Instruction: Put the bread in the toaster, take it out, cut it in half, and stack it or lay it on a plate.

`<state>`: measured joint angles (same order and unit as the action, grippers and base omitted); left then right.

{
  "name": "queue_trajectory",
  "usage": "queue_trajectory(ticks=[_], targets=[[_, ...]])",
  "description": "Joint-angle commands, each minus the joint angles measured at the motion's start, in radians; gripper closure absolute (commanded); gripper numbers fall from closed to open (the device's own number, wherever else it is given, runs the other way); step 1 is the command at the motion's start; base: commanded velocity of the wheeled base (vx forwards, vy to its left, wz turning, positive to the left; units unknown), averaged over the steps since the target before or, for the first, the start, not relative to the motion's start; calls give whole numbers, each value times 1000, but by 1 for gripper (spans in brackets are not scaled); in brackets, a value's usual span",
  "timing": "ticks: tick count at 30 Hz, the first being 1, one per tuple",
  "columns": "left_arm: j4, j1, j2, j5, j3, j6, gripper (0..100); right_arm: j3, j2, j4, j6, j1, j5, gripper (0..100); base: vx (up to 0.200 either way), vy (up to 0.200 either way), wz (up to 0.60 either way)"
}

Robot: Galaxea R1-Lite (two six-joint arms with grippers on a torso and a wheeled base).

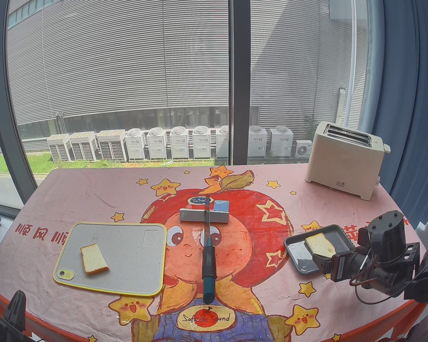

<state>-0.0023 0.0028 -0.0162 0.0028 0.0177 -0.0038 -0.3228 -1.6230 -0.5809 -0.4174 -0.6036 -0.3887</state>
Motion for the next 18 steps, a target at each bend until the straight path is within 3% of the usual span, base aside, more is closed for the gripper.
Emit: queue_trajectory(ticks=[1,13,18], targets=[[-1,0,16,2,-18,-1,100,2,8,1,2,-39,-25,0,0,0,0],[1,0,16,0,-18,-1,100,8,64,-1,11,-53,-35,0,0,0,0],[1,0,16,-1,-18,-1,100,5,115,-2,45,-38,-35,0,0,0,0]])
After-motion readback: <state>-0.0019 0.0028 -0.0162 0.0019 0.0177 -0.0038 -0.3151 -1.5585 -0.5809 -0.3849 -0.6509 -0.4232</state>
